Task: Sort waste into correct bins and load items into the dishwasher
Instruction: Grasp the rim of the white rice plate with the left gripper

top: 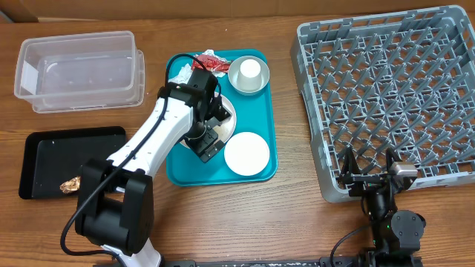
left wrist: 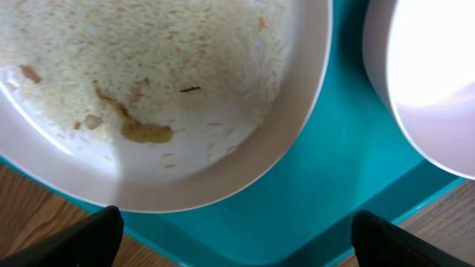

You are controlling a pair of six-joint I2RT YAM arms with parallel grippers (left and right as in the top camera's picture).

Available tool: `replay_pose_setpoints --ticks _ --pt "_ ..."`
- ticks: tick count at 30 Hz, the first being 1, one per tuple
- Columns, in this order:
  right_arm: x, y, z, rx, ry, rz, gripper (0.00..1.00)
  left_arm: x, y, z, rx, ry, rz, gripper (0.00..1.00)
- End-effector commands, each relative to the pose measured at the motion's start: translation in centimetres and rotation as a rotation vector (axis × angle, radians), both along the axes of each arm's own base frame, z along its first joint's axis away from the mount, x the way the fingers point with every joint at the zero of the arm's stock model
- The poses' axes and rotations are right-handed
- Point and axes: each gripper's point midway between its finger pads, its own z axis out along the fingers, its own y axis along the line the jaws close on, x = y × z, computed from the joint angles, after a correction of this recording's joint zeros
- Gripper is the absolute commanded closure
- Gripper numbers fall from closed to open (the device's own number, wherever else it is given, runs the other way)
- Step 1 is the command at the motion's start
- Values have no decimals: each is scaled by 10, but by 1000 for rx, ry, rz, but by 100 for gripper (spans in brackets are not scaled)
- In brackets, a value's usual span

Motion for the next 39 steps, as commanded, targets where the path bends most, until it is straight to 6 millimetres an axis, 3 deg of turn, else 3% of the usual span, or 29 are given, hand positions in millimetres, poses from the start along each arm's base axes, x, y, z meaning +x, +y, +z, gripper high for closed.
replay_pose_setpoints --ticks 1,6,11,22,27,30,32,34,39 --pt "0 0 -1 -4 -8 -3 0 -11 -5 -13 -28 51 -83 3" --pt "0 0 -1 -4 -8 -3 0 -6 -6 -20 -33 22 -86 11" --pt "0 -1 -1 -4 -8 -4 0 -12 -12 -23 -67 42 -188 9" --pt "0 0 -1 -4 -8 -3 0 -7 -16 -33 -88 5 -247 38" --pt "0 0 -1 -4 -8 -3 0 -8 -16 -38 -92 0 -250 41" --pt "0 0 -1 -4 -8 -3 0 -7 -17 -38 -94 -2 -258 47" --pt "0 0 -1 -4 -8 -4 0 -6 -19 -38 -104 -8 -266 48" --pt "0 0 -1 -4 -7 -3 0 -7 -19 -41 -105 -10 -271 41" --pt "0 0 -1 -4 -8 -3 0 -11 -17 -50 -104 -8 -281 44"
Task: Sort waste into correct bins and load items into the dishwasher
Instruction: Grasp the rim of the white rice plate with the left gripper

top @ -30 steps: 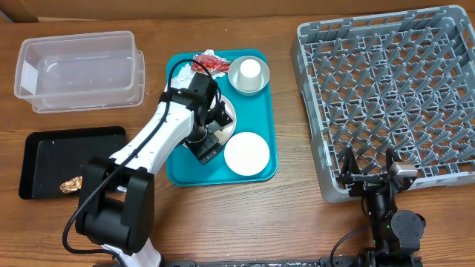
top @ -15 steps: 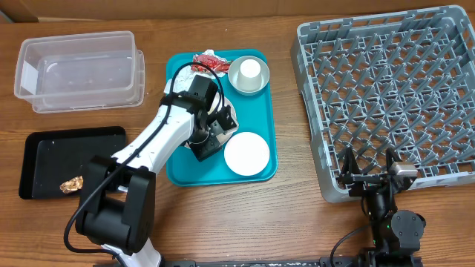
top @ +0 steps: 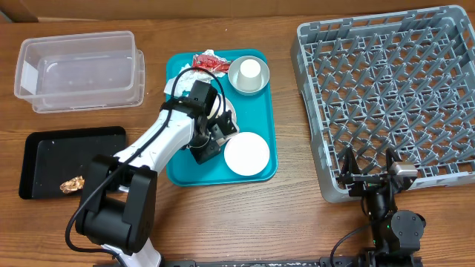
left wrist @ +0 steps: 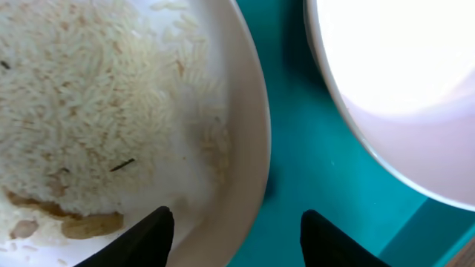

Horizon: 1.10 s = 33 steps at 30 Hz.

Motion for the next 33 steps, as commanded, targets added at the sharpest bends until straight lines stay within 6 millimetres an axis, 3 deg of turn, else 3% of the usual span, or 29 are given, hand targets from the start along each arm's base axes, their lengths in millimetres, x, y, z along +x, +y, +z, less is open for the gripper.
replay_pose_setpoints --ticks 1,7,12,16,20,29,33 --pt "0 0 -1 -4 -7 -3 0 -9 -1 -13 -8 28 -31 44" --pt "0 0 -1 -4 -8 -3 0 -9 3 -19 12 11 -28 53" --pt "0 0 -1 -4 -8 -3 0 -5 3 -19 10 -3 -27 71" --pt "0 0 -1 -4 -8 -3 0 -2 2 -18 10 -17 -27 78" --pt "0 -1 -1 -4 -8 -4 0 -2 2 -18 10 -17 -27 96" --pt "0 -1 -1 -4 -8 -4 0 -1 2 -17 7 -19 -23 96" --pt "0 -1 -1 -4 -7 -4 0 9 -2 -8 -11 -44 51 96"
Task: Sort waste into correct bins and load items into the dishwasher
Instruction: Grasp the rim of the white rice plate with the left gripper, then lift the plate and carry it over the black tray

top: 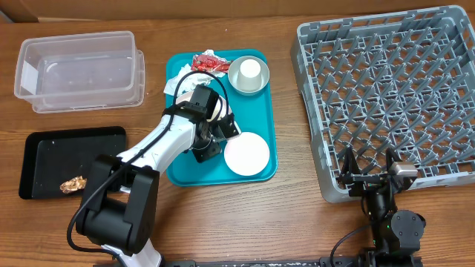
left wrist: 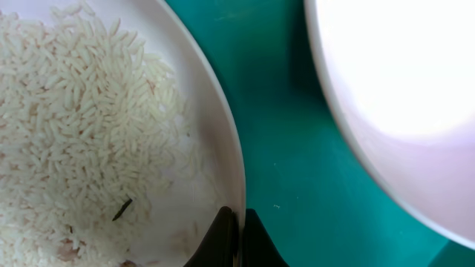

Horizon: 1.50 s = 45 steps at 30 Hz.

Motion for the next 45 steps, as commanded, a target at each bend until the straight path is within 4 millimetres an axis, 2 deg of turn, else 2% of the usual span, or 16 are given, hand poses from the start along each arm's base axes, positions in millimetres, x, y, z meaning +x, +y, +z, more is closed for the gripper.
replay_pose_setpoints --ticks 1,11,23,33,39,45 --pt "0 0 -1 -4 -8 -3 0 4 1 3 -9 10 104 96" --pt "0 -1 -1 -4 -8 -4 0 28 -8 43 -35 -28 182 96" --pt "0 -1 -1 -4 -8 -4 0 52 0 79 2 -104 331 96" --pt "0 0 -1 -4 -8 -3 0 59 -10 108 -5 -134 324 96" --pt "0 0 -1 -4 -8 -3 0 66 -5 136 107 -238 358 96" --pt "0 0 -1 -4 -8 -3 0 69 -5 158 128 -286 412 96"
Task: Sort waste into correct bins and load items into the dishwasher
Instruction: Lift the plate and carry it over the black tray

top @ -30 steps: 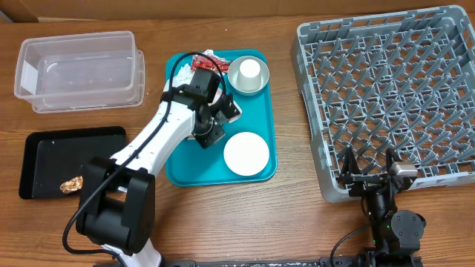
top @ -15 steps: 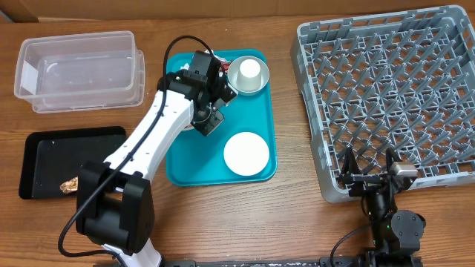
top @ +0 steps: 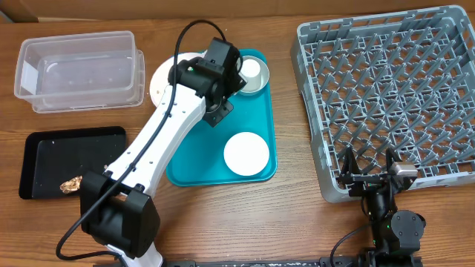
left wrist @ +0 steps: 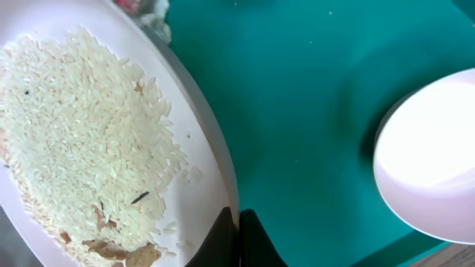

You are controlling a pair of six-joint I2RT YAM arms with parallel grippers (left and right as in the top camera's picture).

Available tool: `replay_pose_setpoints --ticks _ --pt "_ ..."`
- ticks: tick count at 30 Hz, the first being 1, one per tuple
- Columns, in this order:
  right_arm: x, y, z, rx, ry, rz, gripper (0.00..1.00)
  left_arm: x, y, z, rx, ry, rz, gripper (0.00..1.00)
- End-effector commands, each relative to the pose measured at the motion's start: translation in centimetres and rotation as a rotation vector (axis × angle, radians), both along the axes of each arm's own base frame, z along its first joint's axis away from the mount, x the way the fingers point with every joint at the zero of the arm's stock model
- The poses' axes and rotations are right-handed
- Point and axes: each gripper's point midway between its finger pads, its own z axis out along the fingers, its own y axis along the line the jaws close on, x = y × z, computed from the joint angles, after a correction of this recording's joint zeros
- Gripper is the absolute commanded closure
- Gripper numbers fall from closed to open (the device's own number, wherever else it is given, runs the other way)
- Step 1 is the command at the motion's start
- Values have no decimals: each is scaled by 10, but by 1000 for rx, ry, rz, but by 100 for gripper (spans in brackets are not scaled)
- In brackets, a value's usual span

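A white plate of rice [left wrist: 96, 133] with brown scraps hangs tilted above the teal tray [left wrist: 297, 96]. My left gripper [left wrist: 239, 236] is shut on the plate's right rim. From overhead the plate [top: 165, 80] shows over the tray's [top: 185, 167] back left corner, with the left gripper [top: 205, 95] mostly hidden under its own arm. A small white plate [top: 246, 153] lies on the tray's front part. A bowl holding a cup [top: 249, 73] sits at the tray's back right. My right gripper [top: 369, 169] rests open at the front edge of the grey dish rack [top: 393, 89].
A clear plastic bin [top: 78, 70] stands at the back left. A black tray [top: 44, 159] in front of it holds a brown scrap [top: 72, 183]. Crumpled waste [left wrist: 148, 11] peeks out beyond the plate's far edge.
The rice plate, which lay on the middle of the tray with my left gripper shut on its rim, is now lifted off and held over the tray's back left corner. The right arm is unchanged.
My left gripper first hovered open over the rice plate on the tray. It then stood lower with its fingers either side of the plate's rim, and after that was shut on the rim. Now the plate is raised and shifted to the back left.
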Motion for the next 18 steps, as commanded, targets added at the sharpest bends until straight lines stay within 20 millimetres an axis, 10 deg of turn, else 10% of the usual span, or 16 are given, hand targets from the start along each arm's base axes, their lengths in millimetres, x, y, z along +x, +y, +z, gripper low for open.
replay_pose_setpoints --ticks 1,18 --pt "0 -1 -1 -4 -7 -4 0 14 9 22 27 -83 100 96" --pt "0 -1 -1 -4 -7 -4 0 29 97 45 -51 -153 609 96"
